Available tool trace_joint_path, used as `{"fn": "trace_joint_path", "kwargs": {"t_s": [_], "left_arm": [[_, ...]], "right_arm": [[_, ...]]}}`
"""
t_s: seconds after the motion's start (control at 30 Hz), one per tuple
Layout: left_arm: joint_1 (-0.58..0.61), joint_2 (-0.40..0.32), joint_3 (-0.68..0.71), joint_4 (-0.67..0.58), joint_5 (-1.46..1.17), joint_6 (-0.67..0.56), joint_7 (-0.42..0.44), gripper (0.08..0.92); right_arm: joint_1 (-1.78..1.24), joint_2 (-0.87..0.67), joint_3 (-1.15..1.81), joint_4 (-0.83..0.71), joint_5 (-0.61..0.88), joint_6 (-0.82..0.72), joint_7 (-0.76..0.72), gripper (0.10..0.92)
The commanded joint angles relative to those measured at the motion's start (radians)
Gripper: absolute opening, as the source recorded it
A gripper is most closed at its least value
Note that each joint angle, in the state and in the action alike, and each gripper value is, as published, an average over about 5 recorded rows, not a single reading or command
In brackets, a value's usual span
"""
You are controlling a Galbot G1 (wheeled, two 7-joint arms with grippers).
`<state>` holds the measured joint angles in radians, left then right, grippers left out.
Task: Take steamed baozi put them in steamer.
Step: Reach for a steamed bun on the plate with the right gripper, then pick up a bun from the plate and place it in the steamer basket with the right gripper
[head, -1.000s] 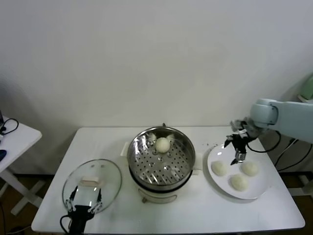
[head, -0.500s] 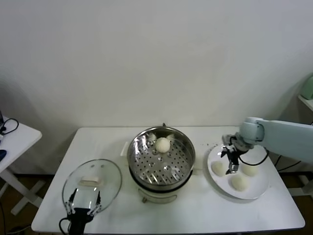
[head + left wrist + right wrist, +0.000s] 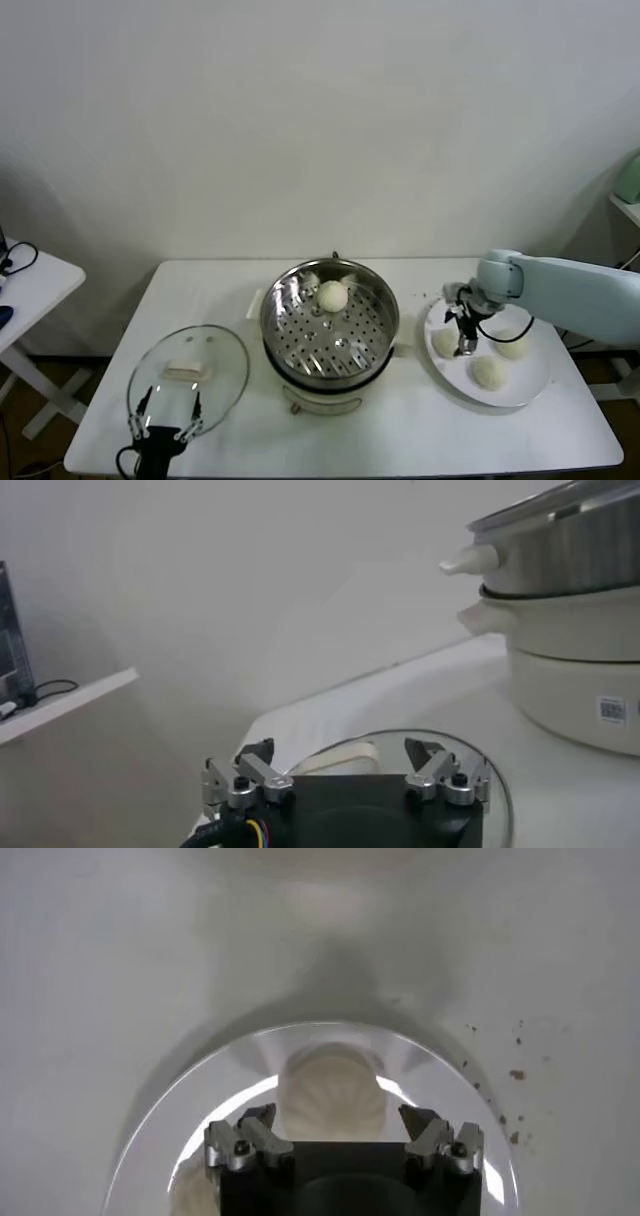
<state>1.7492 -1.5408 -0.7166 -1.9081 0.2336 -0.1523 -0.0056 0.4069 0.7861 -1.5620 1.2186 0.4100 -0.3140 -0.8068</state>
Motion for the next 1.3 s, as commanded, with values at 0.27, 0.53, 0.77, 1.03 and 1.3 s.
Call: {"fn": "trace_joint_path", "kwargs": {"t_s": [0.27, 0.53, 0.77, 1.03, 1.3], "left_arm": [[-0.005, 0.002, -0.006, 0.006, 0.002, -0.001, 0.0, 0.823], [-0.005, 0.002, -0.012, 0.004, 0.001, 0.0, -0.001, 0.823], [0.004, 0.002, -0.018, -0.012, -0.001, 0.003, 0.0, 0.823], [0.027, 0.011, -0.024, -0.047, -0.004, 0.004, 0.002, 0.823], [0.031, 0.016, -0.012, -0.057, -0.001, 0.004, 0.004, 0.823]], "right_arm": [[-0.035, 0.018, 0.027, -0.021, -0.024, -0.009, -0.007, 0.723], [0.08, -0.008, -0.034, 0.034, -0.006, 0.003, -0.035, 0.514], [0.548, -0.007, -0.31, 0.148, 0.118, 0.092, -0.166, 0.492], [0.942, 0.097, -0.407, 0.159, 0.356, 0.145, -0.295, 0.492], [0.995, 0.228, -0.237, 0.313, 0.598, 0.007, -0.235, 0.492]]}}
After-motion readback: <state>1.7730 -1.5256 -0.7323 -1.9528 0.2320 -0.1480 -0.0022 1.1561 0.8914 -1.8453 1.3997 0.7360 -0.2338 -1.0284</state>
